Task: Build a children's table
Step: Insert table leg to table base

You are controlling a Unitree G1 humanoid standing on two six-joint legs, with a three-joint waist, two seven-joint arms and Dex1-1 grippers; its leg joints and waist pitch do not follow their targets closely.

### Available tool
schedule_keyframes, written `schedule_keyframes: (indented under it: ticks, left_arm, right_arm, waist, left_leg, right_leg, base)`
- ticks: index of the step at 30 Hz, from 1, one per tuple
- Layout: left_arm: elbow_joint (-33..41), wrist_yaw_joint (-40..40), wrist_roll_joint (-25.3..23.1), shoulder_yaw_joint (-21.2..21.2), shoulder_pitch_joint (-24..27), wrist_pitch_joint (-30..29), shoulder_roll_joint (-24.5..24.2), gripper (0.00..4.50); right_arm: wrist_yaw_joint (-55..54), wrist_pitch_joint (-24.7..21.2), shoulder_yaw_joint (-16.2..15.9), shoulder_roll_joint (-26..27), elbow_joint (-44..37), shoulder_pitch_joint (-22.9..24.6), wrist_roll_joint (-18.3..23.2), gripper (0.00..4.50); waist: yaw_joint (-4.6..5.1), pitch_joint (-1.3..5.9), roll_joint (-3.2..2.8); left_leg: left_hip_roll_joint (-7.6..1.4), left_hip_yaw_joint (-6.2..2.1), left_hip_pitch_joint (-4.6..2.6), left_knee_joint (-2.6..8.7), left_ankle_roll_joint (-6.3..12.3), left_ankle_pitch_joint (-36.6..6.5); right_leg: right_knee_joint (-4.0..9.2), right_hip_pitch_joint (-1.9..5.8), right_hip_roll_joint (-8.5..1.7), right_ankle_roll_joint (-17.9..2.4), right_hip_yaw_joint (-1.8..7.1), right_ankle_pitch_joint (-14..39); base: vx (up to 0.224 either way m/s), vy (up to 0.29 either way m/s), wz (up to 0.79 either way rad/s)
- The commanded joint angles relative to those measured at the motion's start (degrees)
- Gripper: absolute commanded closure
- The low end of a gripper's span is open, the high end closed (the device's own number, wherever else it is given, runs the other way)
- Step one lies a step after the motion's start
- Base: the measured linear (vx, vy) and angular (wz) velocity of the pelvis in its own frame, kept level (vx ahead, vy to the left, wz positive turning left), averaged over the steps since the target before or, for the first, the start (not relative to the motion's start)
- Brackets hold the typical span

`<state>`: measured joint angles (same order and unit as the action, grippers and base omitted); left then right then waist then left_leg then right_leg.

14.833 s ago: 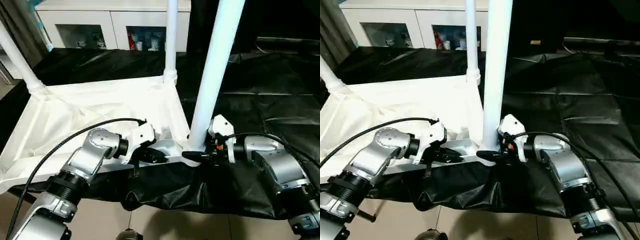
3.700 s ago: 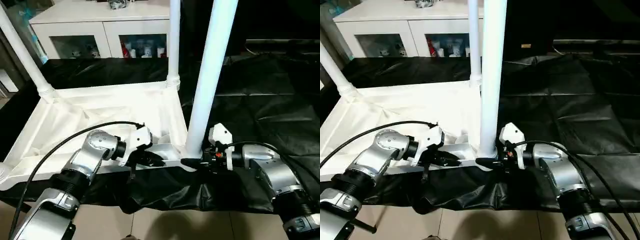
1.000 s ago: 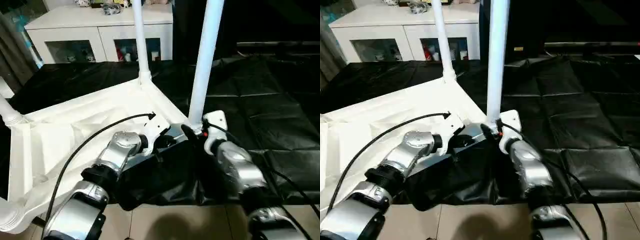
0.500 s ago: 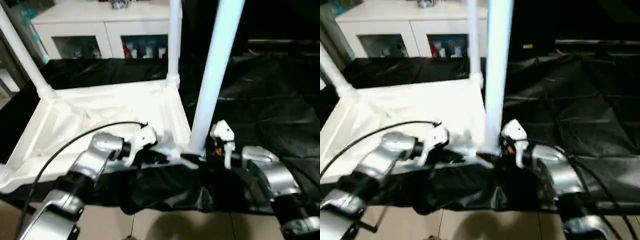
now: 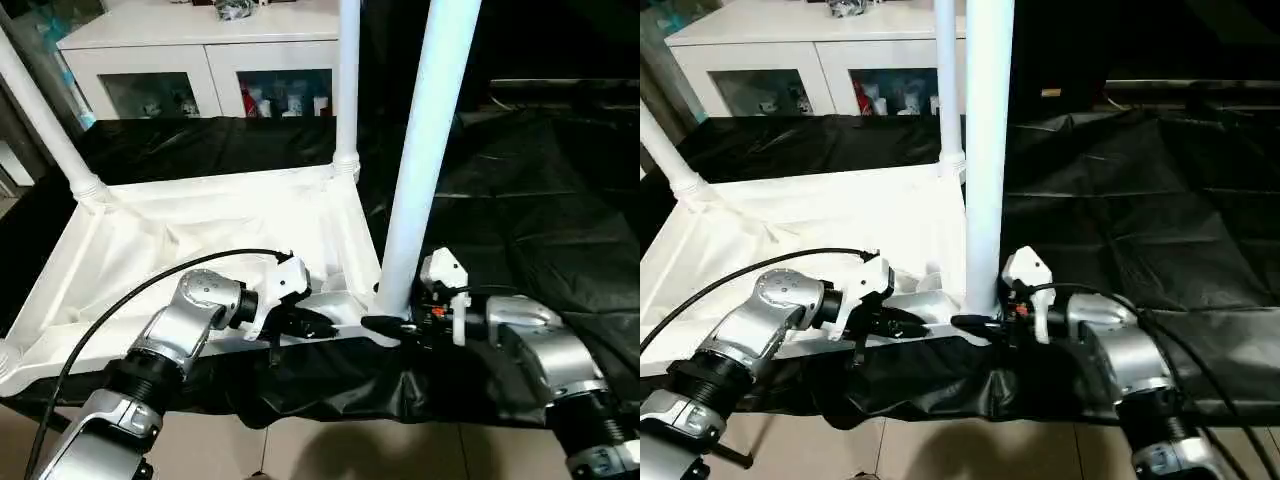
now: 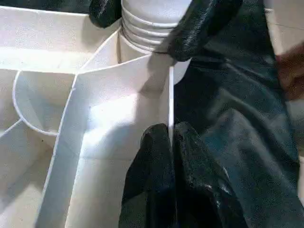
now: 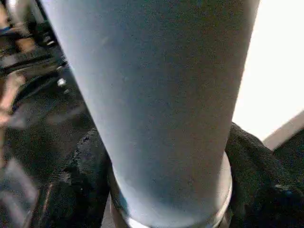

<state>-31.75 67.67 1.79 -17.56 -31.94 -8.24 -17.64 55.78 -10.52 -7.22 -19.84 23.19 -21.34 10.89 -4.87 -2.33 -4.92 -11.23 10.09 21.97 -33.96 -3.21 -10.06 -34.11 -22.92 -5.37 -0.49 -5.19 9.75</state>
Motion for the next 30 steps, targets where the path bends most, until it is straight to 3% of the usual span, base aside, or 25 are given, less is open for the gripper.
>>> schedule_keyframes:
  ticks: [1,2,3,6,8,10,13,14,16,19,22,23,30]
  left_arm:
    - [-1.8,-4.1,-1.0,0.4,-1.6,0.1,1.9,4.50]
    - [-3.1,-6.6,-1.4,0.8,-2.3,0.4,2.9,4.50]
    - [-4.6,-9.3,-1.6,1.3,-3.4,0.3,4.4,4.50]
    - [-7.1,-14.5,-2.5,1.5,-5.5,-0.1,7.8,4.50]
    - [-7.9,-16.1,-2.6,1.7,-6.2,-0.4,8.9,4.50]
    - [-10.1,-19.7,-2.9,2.2,-7.6,-0.3,11.5,4.50]
    - [-11.5,-21.5,-3.0,2.4,-8.5,-0.1,13.6,4.50]
    - [-12.0,-21.2,-2.9,2.1,-8.8,0.4,14.3,4.50]
    - [-12.1,-20.8,-2.8,2.0,-8.8,0.6,14.3,4.50]
    - [-10.6,-17.3,-2.4,1.4,-7.9,1.2,13.2,4.50]
    - [-7.2,-9.8,-1.6,0.1,-5.6,2.3,9.4,4.50]
    - [-5.9,-6.6,-1.4,-0.4,-4.6,3.0,7.4,4.50]
    - [-3.0,1.9,-0.4,-0.6,-2.4,3.5,1.5,4.50]
  right_arm:
    - [-7.9,-0.1,0.6,1.7,4.0,-1.1,-3.0,1.65]
    - [-11.4,-0.1,1.4,2.9,5.5,-1.6,-3.6,1.65]
    - [-16.0,-0.5,2.7,4.6,7.3,-2.3,-3.9,1.69]
    - [-25.7,-1.4,5.2,9.0,10.3,-3.8,-3.7,1.74]
    - [-27.7,-1.1,5.4,10.3,11.1,-4.3,-3.8,1.74]
    - [-30.0,0.2,4.5,12.9,13.0,-5.5,-4.6,1.74]
    - [-29.2,1.1,3.4,14.9,13.9,-6.2,-4.8,1.74]
    - [-27.2,1.1,3.2,15.9,13.3,-6.2,-4.0,1.19]
    - [-26.6,1.1,3.1,16.0,12.9,-6.2,-3.8,1.05]
    - [-23.9,2.2,1.7,14.0,11.5,-5.9,-4.5,0.84]
    - [-15.2,3.2,0.8,9.3,8.6,-4.5,-3.3,0.84]
    - [-11.4,3.6,0.6,7.0,7.3,-3.8,-2.8,0.84]
    - [1.5,3.4,1.0,0.0,3.9,-2.5,0.1,0.84]
  waist:
    - [0.33,3.25,0.63]
    - [0.46,3.21,0.73]
    - [0.70,2.95,0.53]
    - [1.26,3.01,0.59]
    - [1.57,2.98,0.58]
    - [1.72,3.03,0.11]
    - [1.66,3.09,0.19]
    - [1.62,3.08,0.12]
    - [1.62,3.11,0.08]
    - [1.56,3.20,0.18]
    - [1.20,3.45,0.22]
    - [1.19,3.53,0.33]
    - [0.28,3.85,0.20]
  left_leg:
    - [-1.69,-0.53,-1.01,4.33,1.50,-16.6]
    - [-1.62,-0.74,-1.02,4.50,0.97,-17.5]
    - [-1.54,-0.63,-1.22,4.51,0.57,-18.7]
    - [-1.44,-0.98,-1.24,4.70,-0.08,-19.9]
    - [-1.43,-1.01,-1.15,4.70,0.18,-20.5]
    - [-1.29,-1.01,-1.15,4.61,0.23,-20.7]
    - [-1.27,-1.04,-1.10,4.64,0.48,-20.7]
    - [-1.32,-1.05,-1.00,4.67,1.02,-20.6]
    - [-1.36,-1.06,-0.88,4.71,1.38,-20.6]
    - [-1.42,-1.08,-0.77,4.74,1.70,-20.1]
    - [-1.57,-1.07,-0.39,4.57,2.95,-17.7]
    - [-1.66,-1.03,0.03,4.48,3.87,-15.9]
    - [-2.03,-0.69,-0.30,3.98,5.54,-12.2]
  right_leg:
    - [4.77,2.35,-3.28,-11.2,2.46,19.1]
    - [4.99,2.57,-3.33,-10.1,2.32,21.7]
    - [5.38,2.12,-3.19,-9.4,2.38,23.6]
    - [5.62,2.23,-3.27,-8.3,2.25,25.3]
    - [5.78,2.18,-3.27,-8.1,2.24,25.7]
    - [5.81,2.09,-3.20,-8.1,2.18,25.3]
    - [5.82,2.19,-3.22,-8.4,2.21,24.1]
    - [5.73,2.32,-3.21,-8.7,2.21,23.2]
    - [5.69,2.44,-3.28,-8.8,2.24,22.9]
    - [5.56,2.55,-3.30,-9.0,2.24,22.2]
    - [5.05,2.99,-3.38,-9.9,2.30,18.5]
    - [4.61,3.26,-3.37,-10.7,2.28,15.6]
    - [3.87,3.07,-3.27,-13.1,2.22,10.3]
  base:
    - [0.000,0.000,0.00]
    - [0.000,0.000,0.00]
    - [0.000,0.000,0.00]
    - [0.000,0.000,0.00]
    - [0.000,0.000,0.00]
    - [0.000,0.000,0.00]
    - [0.000,0.000,0.00]
    - [0.000,0.000,0.00]
    - [0.000,0.000,0.00]
    - [0.000,0.000,0.00]
    - [0.000,0.000,0.00]
    - [0.000,0.000,0.00]
    - [0.000,0.000,0.00]
